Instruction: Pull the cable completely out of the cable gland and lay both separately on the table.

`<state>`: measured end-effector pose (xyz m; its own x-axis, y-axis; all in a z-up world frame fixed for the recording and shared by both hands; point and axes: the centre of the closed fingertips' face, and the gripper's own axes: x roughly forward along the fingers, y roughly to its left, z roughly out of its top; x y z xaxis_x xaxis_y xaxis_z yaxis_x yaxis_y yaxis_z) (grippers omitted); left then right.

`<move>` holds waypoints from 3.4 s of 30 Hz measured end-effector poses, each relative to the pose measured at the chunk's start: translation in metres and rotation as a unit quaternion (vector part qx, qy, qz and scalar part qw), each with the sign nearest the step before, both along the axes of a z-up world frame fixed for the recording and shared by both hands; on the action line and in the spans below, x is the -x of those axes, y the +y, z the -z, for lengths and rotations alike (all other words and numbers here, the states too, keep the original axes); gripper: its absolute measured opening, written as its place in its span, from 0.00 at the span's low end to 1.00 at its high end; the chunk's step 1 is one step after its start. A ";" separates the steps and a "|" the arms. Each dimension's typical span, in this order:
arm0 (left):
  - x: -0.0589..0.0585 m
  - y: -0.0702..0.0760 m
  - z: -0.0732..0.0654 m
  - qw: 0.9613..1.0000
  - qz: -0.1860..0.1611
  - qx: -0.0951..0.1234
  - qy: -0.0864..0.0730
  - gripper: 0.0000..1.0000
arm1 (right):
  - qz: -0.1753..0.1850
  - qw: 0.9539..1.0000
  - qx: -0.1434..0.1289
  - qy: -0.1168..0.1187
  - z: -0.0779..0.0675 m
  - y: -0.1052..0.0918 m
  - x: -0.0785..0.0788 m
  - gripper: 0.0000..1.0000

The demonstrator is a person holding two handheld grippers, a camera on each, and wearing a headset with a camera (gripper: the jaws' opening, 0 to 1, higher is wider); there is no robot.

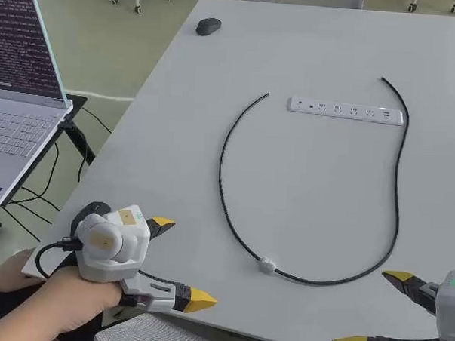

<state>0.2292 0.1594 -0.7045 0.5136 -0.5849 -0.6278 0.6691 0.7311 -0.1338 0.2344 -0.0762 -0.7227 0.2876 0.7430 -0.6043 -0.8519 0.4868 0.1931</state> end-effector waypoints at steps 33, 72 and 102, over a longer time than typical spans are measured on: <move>-0.002 -0.004 -0.001 1.000 0.004 0.000 0.003 0.97 | 0.009 1.000 0.004 0.004 0.004 0.000 -0.001 0.94; -0.010 -0.003 0.001 1.000 0.007 0.011 0.011 0.99 | -0.017 1.000 0.007 -0.002 -0.006 0.049 -0.036 0.91; -0.019 -0.004 0.012 0.999 0.016 0.022 0.017 0.98 | -0.058 0.995 0.072 0.021 0.018 0.098 -0.059 0.77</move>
